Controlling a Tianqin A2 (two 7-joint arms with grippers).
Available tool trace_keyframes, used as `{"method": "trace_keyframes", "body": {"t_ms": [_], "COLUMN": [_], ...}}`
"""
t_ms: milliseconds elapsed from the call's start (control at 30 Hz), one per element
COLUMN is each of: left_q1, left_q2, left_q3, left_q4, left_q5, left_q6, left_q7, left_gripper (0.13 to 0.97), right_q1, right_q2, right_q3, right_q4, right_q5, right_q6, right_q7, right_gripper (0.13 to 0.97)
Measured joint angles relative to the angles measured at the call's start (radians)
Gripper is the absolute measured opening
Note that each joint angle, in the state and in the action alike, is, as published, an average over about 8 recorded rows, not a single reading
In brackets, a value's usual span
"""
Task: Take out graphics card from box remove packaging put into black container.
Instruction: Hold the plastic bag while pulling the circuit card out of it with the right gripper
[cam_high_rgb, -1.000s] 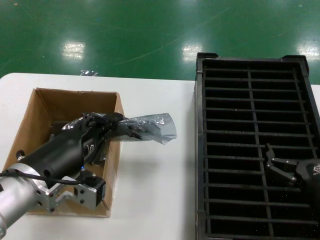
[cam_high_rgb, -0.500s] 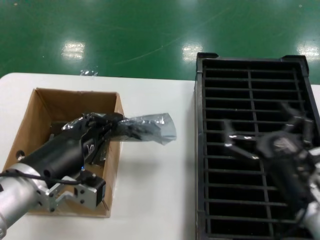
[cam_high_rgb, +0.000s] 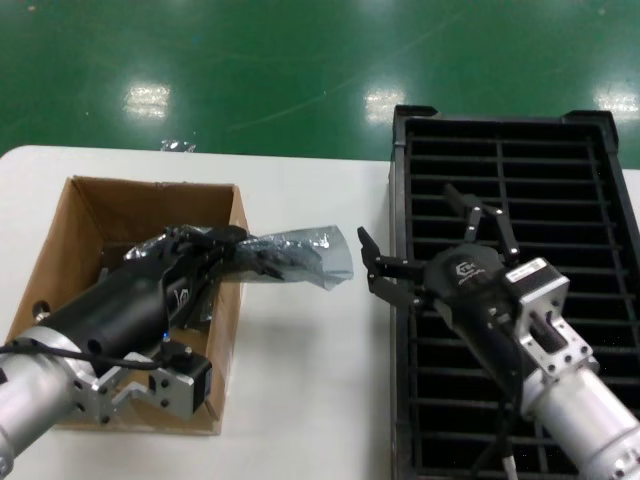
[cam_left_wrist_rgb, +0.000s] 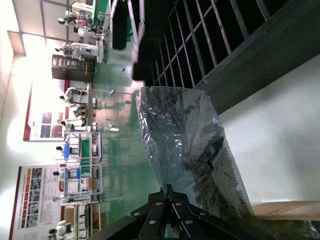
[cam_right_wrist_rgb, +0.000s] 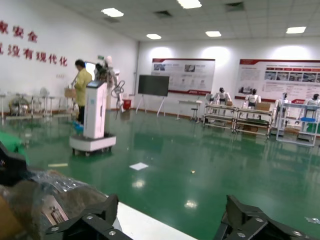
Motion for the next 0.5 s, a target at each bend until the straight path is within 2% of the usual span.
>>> {"method": "trace_keyframes", "body": {"t_ms": [167, 300, 500], "left_q1": [0.0, 0.0, 0.0], "left_q2": [0.0, 0.0, 0.0], "left_q3": [0.0, 0.0, 0.0], "left_q4": [0.0, 0.0, 0.0], "left_q5": [0.0, 0.0, 0.0], "left_q6": [0.0, 0.0, 0.0], "left_q7": [0.0, 0.0, 0.0], "left_gripper": [0.139, 0.139, 0.139], "right_q1": [0.03, 0.036, 0.036], "right_q2": [-0.037, -0.069, -0.108], "right_q3": [0.016, 0.027, 0.035], "right_q4": [-0.037, -0.052, -0.064], "right_q5": [-0.175, -0.291, -0.405], "right_q6": [-0.059, -0.114, -0.176], "right_q7": [0.083, 0.123, 0.152], "right_gripper": [0.702, 0.702, 0.542]}}
